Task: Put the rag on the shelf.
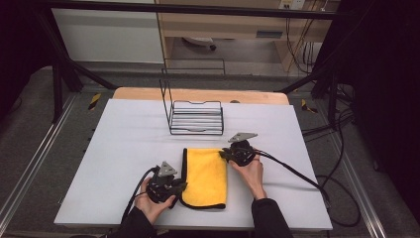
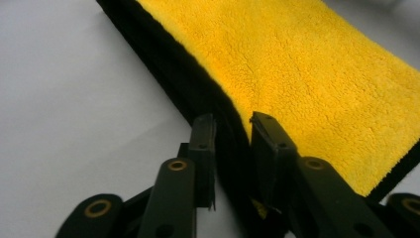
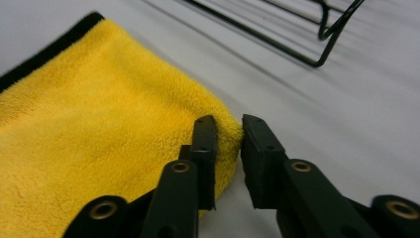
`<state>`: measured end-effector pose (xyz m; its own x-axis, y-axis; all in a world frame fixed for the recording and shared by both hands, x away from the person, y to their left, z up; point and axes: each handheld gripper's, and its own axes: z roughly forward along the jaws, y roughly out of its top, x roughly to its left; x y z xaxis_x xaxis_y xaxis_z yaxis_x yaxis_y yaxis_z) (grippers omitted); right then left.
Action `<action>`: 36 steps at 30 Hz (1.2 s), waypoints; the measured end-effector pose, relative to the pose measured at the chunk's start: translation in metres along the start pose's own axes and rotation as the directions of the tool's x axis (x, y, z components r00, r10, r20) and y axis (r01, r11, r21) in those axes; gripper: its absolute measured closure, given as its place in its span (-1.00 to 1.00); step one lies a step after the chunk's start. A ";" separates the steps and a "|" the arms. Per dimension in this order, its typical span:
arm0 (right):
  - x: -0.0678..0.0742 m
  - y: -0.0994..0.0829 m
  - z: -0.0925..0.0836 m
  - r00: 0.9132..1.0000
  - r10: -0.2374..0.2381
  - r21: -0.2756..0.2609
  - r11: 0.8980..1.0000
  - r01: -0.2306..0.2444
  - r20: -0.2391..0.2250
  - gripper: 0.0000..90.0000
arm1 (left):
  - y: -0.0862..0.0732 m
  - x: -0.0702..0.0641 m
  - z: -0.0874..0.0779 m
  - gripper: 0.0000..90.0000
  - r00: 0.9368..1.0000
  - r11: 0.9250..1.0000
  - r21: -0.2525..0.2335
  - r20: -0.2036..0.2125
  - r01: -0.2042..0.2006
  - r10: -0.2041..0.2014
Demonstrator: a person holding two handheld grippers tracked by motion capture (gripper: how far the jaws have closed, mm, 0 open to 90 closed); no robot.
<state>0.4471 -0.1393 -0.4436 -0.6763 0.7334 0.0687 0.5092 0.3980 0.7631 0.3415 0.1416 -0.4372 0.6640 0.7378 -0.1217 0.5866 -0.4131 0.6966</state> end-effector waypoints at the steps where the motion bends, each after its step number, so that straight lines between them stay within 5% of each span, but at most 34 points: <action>1: 0.000 0.000 -0.004 1.000 0.010 -0.018 1.000 -0.010 -0.002 0.53 | 0.001 0.001 -0.002 0.47 1.000 1.000 -0.009 0.000 -0.006 0.006; 10: 0.002 -0.010 -0.036 0.999 0.040 -0.077 0.996 -0.042 -0.030 -0.32 | 0.021 0.037 -0.010 -0.26 1.000 0.998 -0.058 0.004 -0.014 0.014; 14: -0.001 -0.020 -0.044 0.997 0.059 -0.080 0.995 -0.063 -0.057 -0.55 | 0.029 0.050 0.000 -0.56 1.000 1.000 -0.008 0.020 -0.012 0.012; 27: 0.001 -0.049 -0.060 0.994 0.093 -0.067 0.993 -0.098 -0.065 -0.88 | 0.060 0.059 0.023 -0.63 1.000 0.999 -0.036 -0.026 -0.016 0.015; 32: 0.001 -0.053 -0.062 0.993 0.100 -0.066 0.992 -0.104 -0.061 -0.91 | 0.068 0.066 0.040 -0.44 0.997 0.999 -0.033 -0.075 0.031 -0.034; 36: 0.001 -0.054 -0.064 0.993 0.103 -0.073 0.992 -0.108 -0.059 -0.91 | 0.069 0.069 0.052 -0.19 0.996 0.998 -0.027 -0.066 0.055 -0.057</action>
<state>0.3849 -0.1950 -0.4433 -0.6503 0.7368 0.1852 0.5389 0.2756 0.7960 0.4520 0.1365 -0.4340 0.5974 0.7938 -0.1143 0.6098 -0.3570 0.7076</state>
